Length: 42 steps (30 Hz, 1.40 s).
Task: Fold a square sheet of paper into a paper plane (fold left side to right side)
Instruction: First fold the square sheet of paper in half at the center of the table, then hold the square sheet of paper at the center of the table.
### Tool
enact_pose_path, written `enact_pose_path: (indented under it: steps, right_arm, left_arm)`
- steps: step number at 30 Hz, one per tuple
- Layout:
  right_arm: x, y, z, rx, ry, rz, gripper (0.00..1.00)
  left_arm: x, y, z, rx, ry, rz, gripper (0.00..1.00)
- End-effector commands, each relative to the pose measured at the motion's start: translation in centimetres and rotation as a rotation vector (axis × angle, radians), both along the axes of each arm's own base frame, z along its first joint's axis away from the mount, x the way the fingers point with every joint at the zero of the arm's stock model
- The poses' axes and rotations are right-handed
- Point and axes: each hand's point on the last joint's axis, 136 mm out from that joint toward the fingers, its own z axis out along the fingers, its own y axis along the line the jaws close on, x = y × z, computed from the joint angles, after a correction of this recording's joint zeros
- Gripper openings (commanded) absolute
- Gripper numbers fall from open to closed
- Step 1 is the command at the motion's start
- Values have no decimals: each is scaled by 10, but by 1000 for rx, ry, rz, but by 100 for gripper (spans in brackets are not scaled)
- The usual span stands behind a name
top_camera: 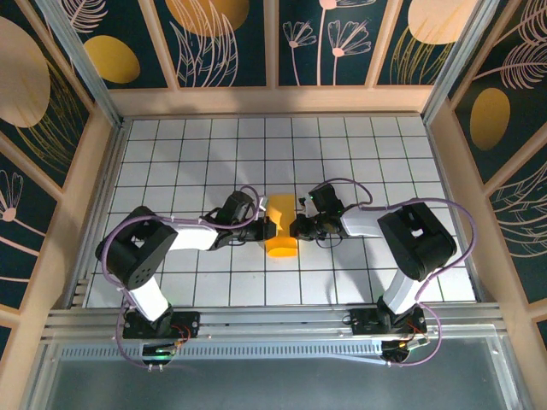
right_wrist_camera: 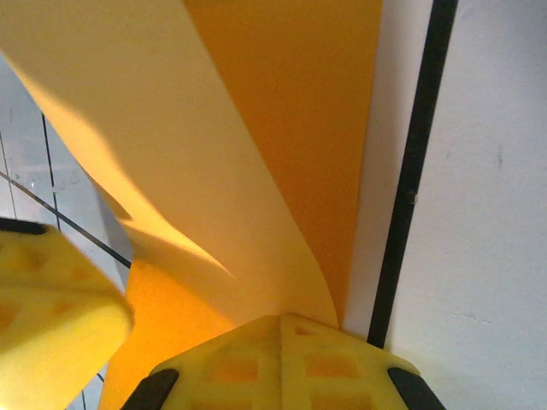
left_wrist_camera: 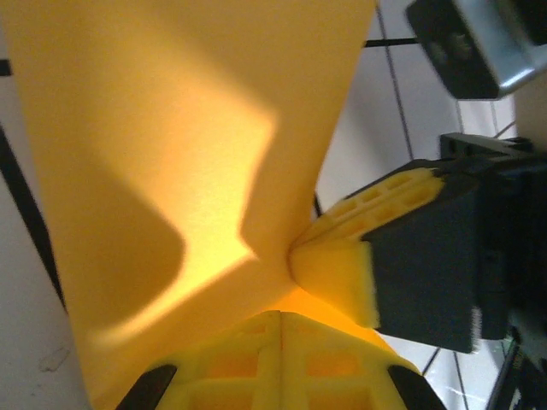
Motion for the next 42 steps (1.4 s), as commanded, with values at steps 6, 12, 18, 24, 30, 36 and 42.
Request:
enact_pose_path:
  steps: [6, 12, 18, 24, 30, 36, 42]
  right_arm:
    - [-28, -46, -53, -257, 113, -40, 0]
    - [-24, -40, -45, -222, 89, -35, 0]
    - [-9, -19, -13, -107, 15, -20, 0]
    - [11, -4, 30, -31, -97, -14, 0]
    - [20, 9, 41, 25, -130, -1, 0]
    - [31, 34, 41, 53, -130, 17, 0]
    - [38, 40, 21, 33, -88, 4, 0]
  left_arm:
    - [0, -1, -17, 20, 29, 0, 2]
    - [-5, 6, -30, 66, 58, 6, 3]
    - [-10, 13, -41, 110, 80, 9, 3]
    - [-11, 13, -45, 124, 84, 8, 3]
    - [-11, 13, -46, 126, 84, 6, 3]
    - [-11, 12, -48, 128, 90, 5, 3]
    - [-11, 13, -49, 132, 91, 6, 3]
